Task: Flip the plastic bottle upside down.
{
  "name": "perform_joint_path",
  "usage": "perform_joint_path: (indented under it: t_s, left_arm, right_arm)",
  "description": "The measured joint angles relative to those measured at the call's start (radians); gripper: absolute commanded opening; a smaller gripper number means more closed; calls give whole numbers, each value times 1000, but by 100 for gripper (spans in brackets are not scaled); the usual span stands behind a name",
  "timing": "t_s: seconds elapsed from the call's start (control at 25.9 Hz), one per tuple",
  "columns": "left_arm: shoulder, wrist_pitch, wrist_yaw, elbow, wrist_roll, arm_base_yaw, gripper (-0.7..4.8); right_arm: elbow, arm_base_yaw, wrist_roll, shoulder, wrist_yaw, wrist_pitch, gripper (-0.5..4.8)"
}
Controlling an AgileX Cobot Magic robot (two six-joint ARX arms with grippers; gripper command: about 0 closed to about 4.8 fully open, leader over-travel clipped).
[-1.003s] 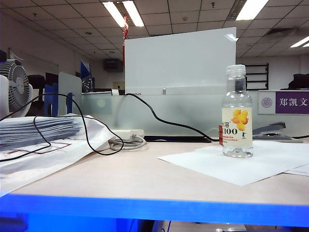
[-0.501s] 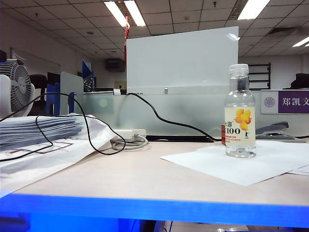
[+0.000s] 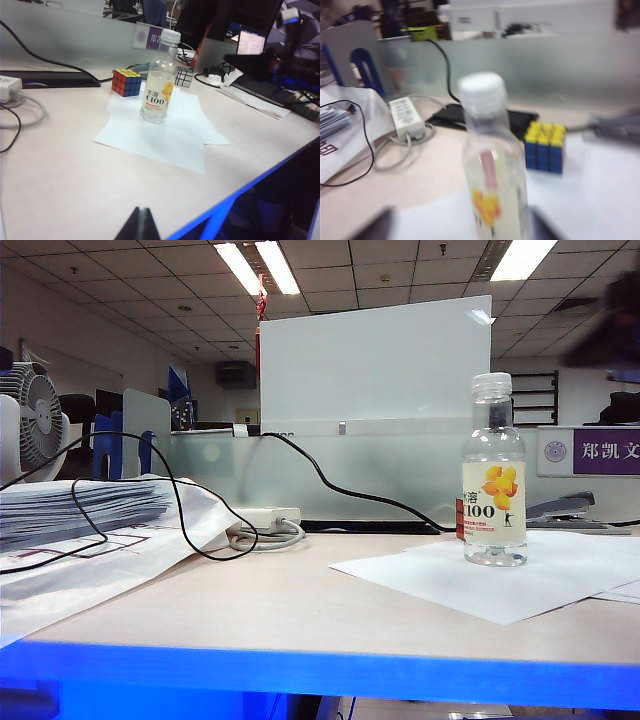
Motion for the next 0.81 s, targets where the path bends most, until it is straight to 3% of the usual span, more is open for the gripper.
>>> perform_joint_path:
  t_s: [0.23,0.81]
  left_arm:
    - [0,13,2,0,0,0,-4]
    - [0,15,1,0,0,0,-1]
  right_arm:
    - [141,29,-67,237,-66,94,479]
    - [372,29,-159,567,-21,112,479]
